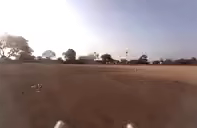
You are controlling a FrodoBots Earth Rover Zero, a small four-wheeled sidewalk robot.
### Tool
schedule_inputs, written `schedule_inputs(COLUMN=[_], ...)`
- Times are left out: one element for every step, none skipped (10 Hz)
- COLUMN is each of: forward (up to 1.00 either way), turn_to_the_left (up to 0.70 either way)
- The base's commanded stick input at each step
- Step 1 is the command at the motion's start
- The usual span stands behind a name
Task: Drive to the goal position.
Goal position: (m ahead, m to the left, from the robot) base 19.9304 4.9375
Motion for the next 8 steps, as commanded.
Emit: schedule_inputs(forward=[1.0, 1.0, 1.0, 1.0, 1.0, 1.0, 1.0, 1.0], turn_to_the_left=[0.0, 0.0, 0.0, 0.0, 0.0, 0.0, 0.0, 0.0])
